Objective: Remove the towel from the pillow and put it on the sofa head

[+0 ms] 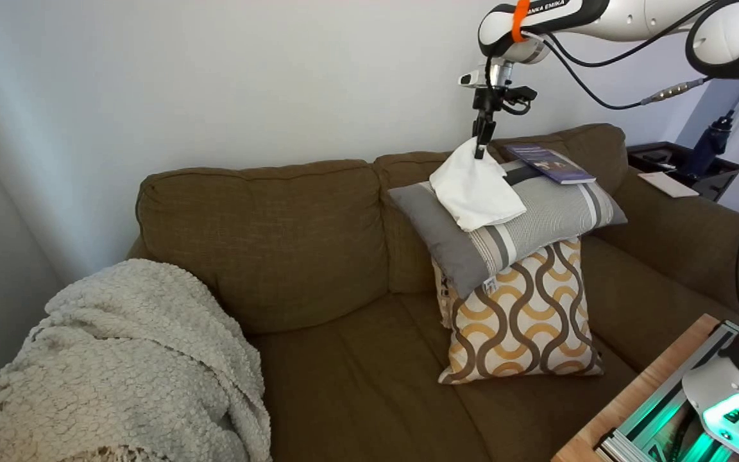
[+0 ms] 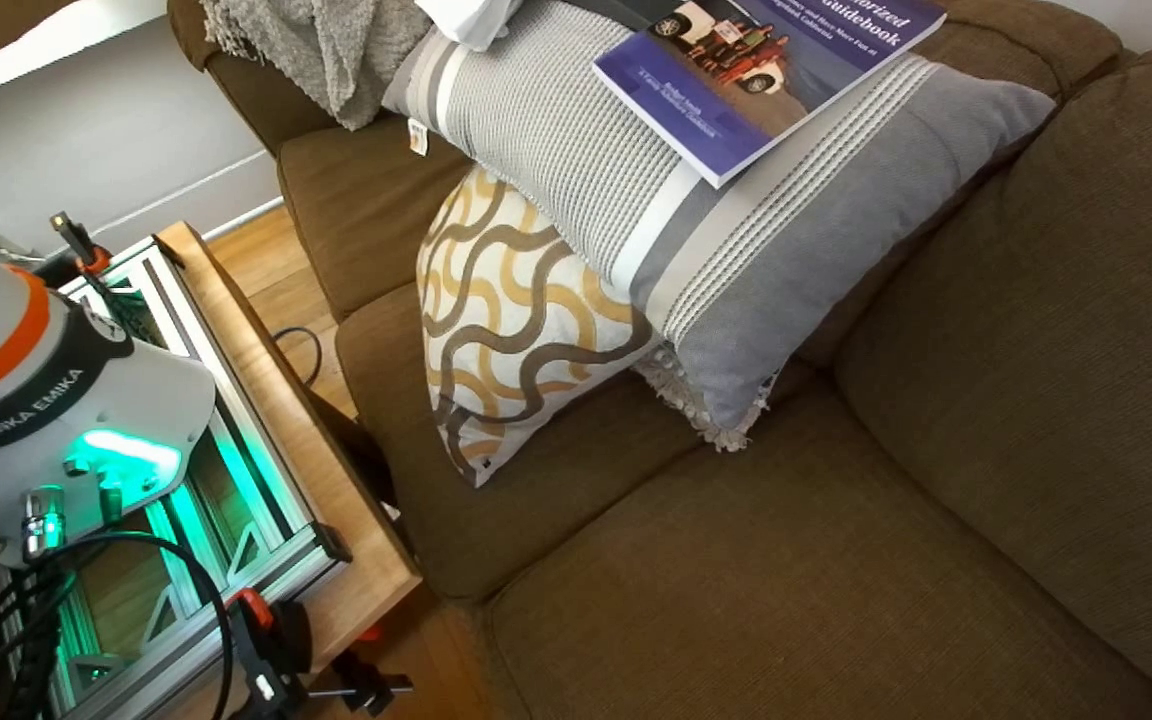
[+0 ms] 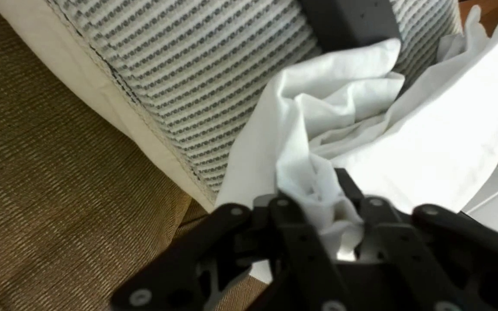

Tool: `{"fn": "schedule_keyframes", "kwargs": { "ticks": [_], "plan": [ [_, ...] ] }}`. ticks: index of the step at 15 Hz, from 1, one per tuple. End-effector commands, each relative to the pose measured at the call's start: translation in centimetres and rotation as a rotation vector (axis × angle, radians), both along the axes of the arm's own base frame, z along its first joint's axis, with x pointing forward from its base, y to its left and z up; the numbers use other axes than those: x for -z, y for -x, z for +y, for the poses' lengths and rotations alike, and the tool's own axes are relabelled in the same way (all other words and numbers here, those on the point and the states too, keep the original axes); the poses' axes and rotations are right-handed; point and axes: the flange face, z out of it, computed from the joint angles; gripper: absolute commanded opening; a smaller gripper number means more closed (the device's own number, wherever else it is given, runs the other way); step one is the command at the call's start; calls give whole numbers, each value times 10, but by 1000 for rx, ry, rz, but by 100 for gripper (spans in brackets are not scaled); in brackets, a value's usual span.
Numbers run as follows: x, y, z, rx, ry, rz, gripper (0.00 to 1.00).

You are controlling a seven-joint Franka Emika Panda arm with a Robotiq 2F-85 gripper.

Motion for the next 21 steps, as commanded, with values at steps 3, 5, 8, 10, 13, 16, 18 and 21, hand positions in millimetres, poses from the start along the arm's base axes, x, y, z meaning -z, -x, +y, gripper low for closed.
{"fn": "schedule_keyframes", "kwargs": {
  "ticks": [3, 5, 8, 10, 13, 16, 18, 21],
  "plan": [
    [-36, 19, -2, -2, -50, 9, 0],
    [-61, 22, -7, 45, -74, -15, 3],
    [-113, 14, -20, 196, -129, -96, 3],
    [-144, 5, -27, 295, -149, -153, 3],
    [-172, -10, -35, 459, -137, -203, 3],
    [-179, -3, -33, 465, -121, -205, 10],
    [-177, -9, -34, 499, -123, -204, 10],
    [-170, -17, -23, 605, -97, -225, 3]
  ]
}}
